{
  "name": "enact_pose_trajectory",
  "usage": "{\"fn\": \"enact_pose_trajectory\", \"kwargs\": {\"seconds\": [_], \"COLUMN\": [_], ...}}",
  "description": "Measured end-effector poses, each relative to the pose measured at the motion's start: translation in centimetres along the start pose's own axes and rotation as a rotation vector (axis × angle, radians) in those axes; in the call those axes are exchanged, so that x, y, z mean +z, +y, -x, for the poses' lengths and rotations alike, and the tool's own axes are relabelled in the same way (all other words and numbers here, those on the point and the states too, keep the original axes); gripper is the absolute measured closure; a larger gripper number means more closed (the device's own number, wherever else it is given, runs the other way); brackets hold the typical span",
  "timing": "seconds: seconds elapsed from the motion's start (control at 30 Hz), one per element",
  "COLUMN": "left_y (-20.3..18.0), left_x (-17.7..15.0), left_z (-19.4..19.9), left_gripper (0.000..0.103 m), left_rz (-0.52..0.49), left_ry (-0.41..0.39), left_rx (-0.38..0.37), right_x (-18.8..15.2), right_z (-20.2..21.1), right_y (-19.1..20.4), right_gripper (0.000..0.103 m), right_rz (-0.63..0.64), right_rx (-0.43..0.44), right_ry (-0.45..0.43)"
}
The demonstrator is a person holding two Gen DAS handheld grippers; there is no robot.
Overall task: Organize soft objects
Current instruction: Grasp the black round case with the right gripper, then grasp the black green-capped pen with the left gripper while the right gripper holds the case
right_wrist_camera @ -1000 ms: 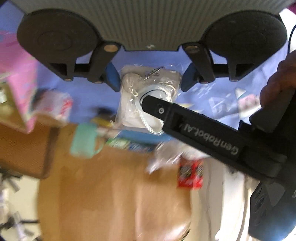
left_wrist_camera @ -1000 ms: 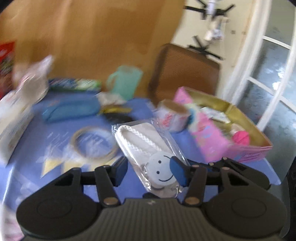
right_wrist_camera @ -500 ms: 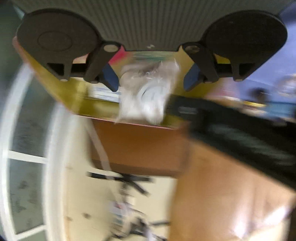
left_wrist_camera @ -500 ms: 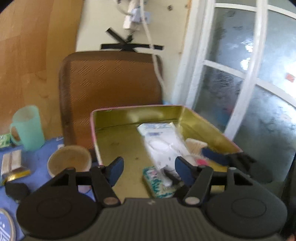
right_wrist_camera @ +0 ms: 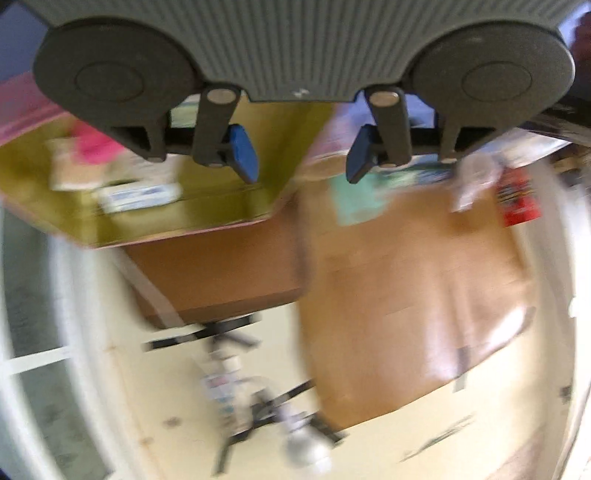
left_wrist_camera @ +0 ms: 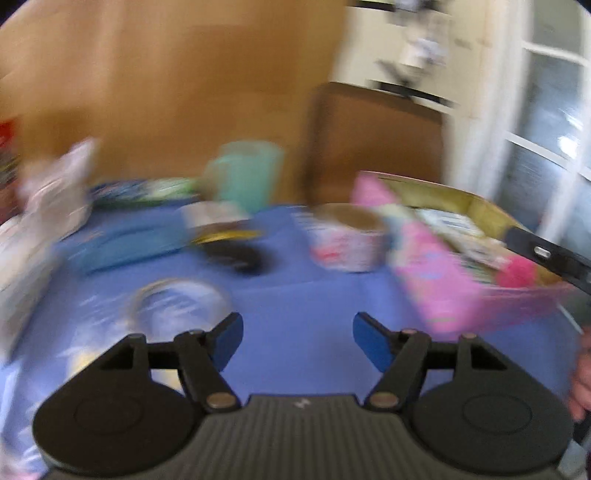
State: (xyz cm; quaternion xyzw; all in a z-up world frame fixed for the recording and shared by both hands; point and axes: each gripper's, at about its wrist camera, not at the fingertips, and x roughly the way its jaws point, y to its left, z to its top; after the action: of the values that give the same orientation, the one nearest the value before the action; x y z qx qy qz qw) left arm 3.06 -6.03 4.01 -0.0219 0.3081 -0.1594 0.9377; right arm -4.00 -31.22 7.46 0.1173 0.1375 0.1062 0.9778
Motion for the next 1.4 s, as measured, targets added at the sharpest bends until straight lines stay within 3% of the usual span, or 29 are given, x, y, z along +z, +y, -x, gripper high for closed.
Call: {"fn": "enact_pose_trajectory", "kwargs": {"seconds": [0.1, 0.23, 0.4, 0.43, 0.57, 0.63, 0.7, 0.73, 0.77, 0.83, 1.03, 1.13, 1.3, 1.4], "left_y": [4.8, 9.4, 12.6, 12.8, 12.7, 12.9, 12.8, 13.0, 13.2, 13.6, 13.6, 13.2, 9.9, 7.0], "left_x": [-0.3, -1.4, -2.8, -2.8, -3.0, -3.3, -3.4, -3.4, -3.4, -3.5, -3.4, -3.2, -2.6, -2.2], "left_z": [1.1, 1.3, -0.2, 0.1, 0.5, 0.8, 0.7, 0.8, 0.7, 0.6, 0.5, 0.4, 0.5, -0.1], "left_gripper": [0.036, 0.036, 0.036, 0.035, 0.033, 0.033, 0.033, 0.033, 0.033, 0.033, 0.033, 0.033, 0.033, 0.033], "left_rz": [0.061, 0.096, 0.188, 0.192, 0.179, 0.18, 0.193, 0.202, 0.212, 0.234, 0.231, 0.222, 0.294, 0.288], "left_ry": [-0.018, -0.05, -0.024, -0.04, -0.045, -0.05, -0.053, -0.054, -0.056, -0.059, -0.055, -0.035, 0.058, 0.118], "left_rx": [0.109, 0.213, 0.175, 0.159, 0.122, 0.111, 0.109, 0.103, 0.096, 0.089, 0.09, 0.055, -0.227, -0.304], "right_x": [-0.1, -0.7, -1.2, -1.4, -2.0, -2.4, -3.0, -3.3, -3.4, -3.3, -3.7, -4.2, -5.3, -6.1], "right_z": [-2.3, -5.9, -12.2, -13.6, -18.5, -20.6, -21.9, -22.3, -22.3, -21.5, -15.4, -11.1, -5.4, -3.9], "right_y": [2.9, 6.8, 9.9, 10.2, 11.2, 11.6, 11.7, 11.7, 11.6, 11.3, 9.8, 8.5, 7.4, 6.9], "right_gripper": [0.055, 0.055, 0.048, 0.043, 0.039, 0.032, 0.033, 0.041, 0.048, 0.05, 0.05, 0.05, 0.05, 0.05], "right_rz": [0.027, 0.051, 0.076, 0.091, 0.183, 0.238, 0.285, 0.301, 0.299, 0.275, 0.222, 0.145, -0.013, -0.121], "right_rx": [0.086, 0.145, 0.163, 0.158, 0.105, 0.083, 0.062, 0.056, 0.058, 0.051, 0.038, 0.06, 0.108, 0.147], "right_ry": [0.083, 0.177, 0.25, 0.266, 0.356, 0.409, 0.46, 0.482, 0.48, 0.489, 0.495, 0.49, 0.456, 0.434]}}
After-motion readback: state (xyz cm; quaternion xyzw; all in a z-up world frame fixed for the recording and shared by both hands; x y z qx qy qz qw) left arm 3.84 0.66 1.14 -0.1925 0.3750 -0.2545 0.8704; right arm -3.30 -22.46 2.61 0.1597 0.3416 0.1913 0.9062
